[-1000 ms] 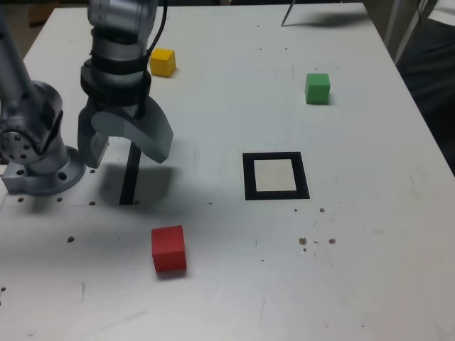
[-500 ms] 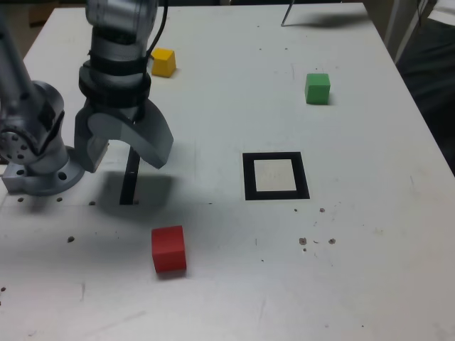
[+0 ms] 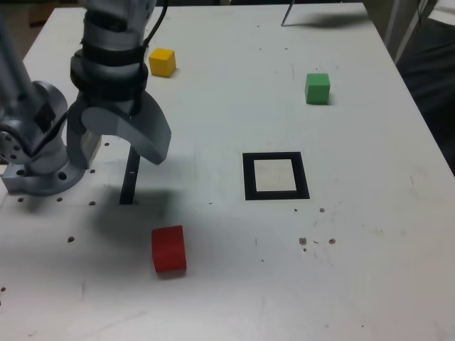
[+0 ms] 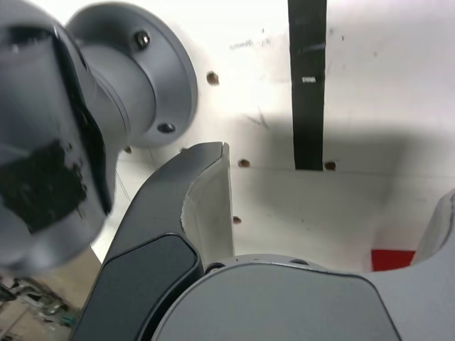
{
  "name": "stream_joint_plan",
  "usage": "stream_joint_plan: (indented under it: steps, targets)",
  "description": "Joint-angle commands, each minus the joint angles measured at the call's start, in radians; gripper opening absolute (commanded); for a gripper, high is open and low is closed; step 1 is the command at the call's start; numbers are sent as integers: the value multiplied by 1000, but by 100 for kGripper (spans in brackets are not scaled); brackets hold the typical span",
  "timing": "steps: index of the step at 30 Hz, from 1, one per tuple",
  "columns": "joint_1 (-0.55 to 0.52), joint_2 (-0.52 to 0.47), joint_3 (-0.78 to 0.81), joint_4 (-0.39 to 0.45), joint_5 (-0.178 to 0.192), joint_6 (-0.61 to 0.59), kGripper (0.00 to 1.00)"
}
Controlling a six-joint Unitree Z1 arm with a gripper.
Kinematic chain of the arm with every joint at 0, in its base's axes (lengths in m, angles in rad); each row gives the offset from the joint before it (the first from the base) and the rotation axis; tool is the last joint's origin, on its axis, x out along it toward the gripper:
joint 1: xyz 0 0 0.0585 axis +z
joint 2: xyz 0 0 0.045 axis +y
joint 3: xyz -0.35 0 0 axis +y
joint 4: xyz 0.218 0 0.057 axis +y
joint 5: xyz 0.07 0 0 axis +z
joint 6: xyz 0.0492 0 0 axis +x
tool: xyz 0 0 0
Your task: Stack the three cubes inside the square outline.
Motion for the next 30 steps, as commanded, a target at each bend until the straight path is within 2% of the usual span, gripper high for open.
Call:
stream_joint_plan:
  steps: [1,16,30]
  targets:
    - [-30,-6,-19,7,-9,-38,99]
    - [-230,37,-126,3,-61,-312,99]
    - [-339,148,-204,-57,-89,-415,99]
